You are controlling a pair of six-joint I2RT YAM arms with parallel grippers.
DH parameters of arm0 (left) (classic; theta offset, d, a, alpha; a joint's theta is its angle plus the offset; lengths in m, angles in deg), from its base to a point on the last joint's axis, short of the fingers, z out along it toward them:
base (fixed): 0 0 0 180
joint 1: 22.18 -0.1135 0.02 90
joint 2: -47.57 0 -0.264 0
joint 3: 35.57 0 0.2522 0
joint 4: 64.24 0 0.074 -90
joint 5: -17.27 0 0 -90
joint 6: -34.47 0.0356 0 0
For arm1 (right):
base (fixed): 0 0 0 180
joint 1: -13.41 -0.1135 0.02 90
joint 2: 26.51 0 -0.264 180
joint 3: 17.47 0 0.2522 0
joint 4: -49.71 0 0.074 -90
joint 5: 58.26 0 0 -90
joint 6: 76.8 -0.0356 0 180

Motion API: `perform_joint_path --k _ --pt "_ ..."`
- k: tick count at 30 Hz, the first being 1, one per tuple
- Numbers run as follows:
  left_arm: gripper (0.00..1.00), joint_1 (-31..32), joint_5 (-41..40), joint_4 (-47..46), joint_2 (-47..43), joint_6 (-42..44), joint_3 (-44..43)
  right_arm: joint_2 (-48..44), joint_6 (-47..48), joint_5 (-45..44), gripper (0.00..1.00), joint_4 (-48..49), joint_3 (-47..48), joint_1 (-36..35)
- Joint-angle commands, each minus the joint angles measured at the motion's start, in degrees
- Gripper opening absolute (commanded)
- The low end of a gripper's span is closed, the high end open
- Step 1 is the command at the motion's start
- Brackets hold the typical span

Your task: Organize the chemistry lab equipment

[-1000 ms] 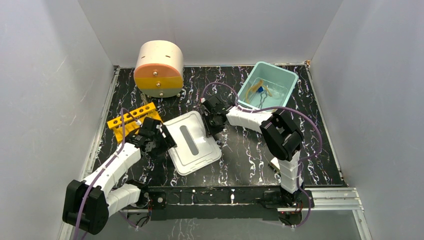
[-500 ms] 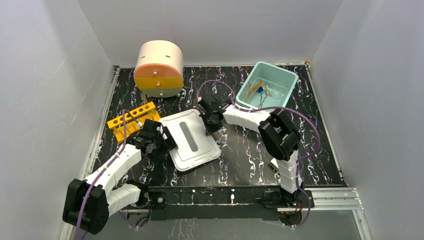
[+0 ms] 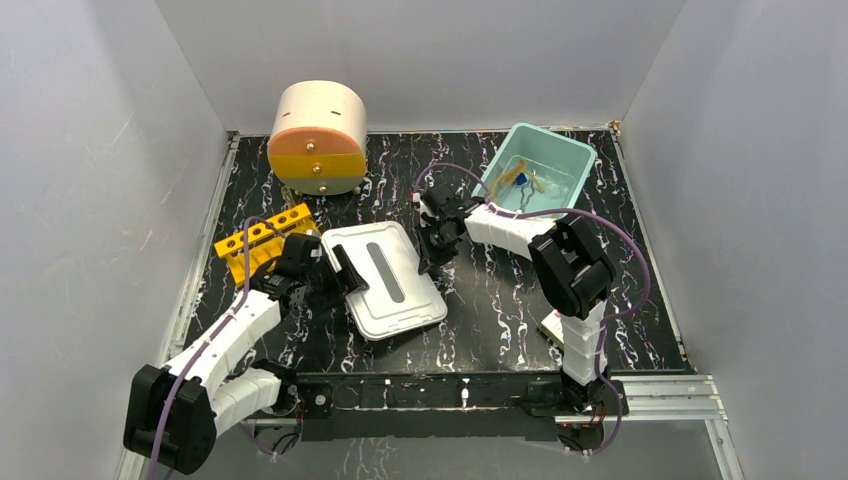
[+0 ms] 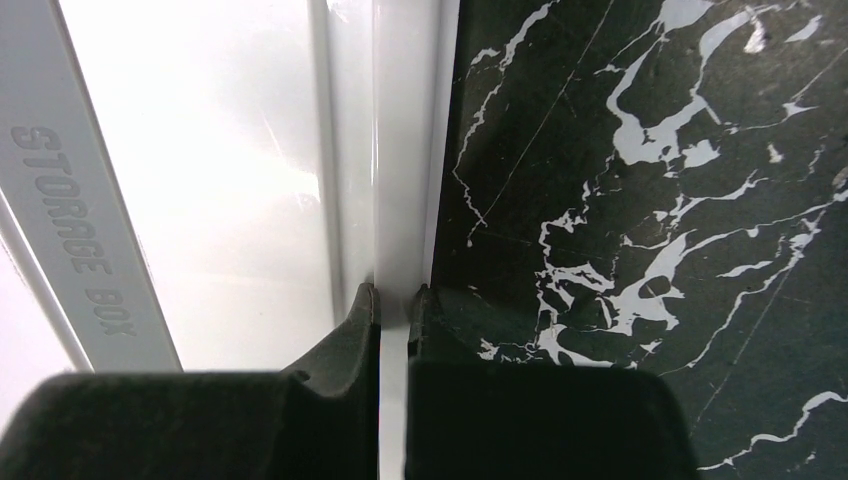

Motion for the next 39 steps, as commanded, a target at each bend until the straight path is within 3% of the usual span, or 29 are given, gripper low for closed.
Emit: perform_joint_path --k 1,5,10,13,16,24,31,39 --pt "0.75 -0.1 6.2 -3.2 -2.5 0.6 -2.5 -2.9 -2.4 5.6 0.0 2.3 -1.4 0.6" --pt "0.55 -0.2 8.6 -5.1 -3.2 -0.4 -4.1 -3.5 -4.3 7.2 0.0 4.2 -2.3 1.5" --pt "0.21 -0.3 9.0 -5.1 -3.1 -1.4 -6.5 -5.1 -5.2 7.6 0.0 6.2 -3.5 2.6" --pt "0.02 -0.3 8.3 -4.8 -3.2 -1.7 -7.5 -6.9 -4.6 7.1 0.11 6.8 -3.9 2.8" --pt "0.0 -0.3 8.2 -4.6 -3.5 -1.8 -8.9 -9.2 -4.0 5.1 0.27 6.1 -3.2 3.5" --pt "0.0 -0.4 7.8 -0.1 -2.6 3.7 -17.6 -17.8 -2.3 -6.1 0.54 0.5 2.2 7.2" --pt "0.0 -0.4 9.4 1.3 -0.9 7.9 -25.8 -23.2 -2.6 -13.6 0.62 -2.9 6.5 13.3" --pt "0.0 -0.4 8.1 3.6 3.5 9.5 -34.1 -12.2 -7.7 -26.7 0.69 -14.1 17.8 14.5"
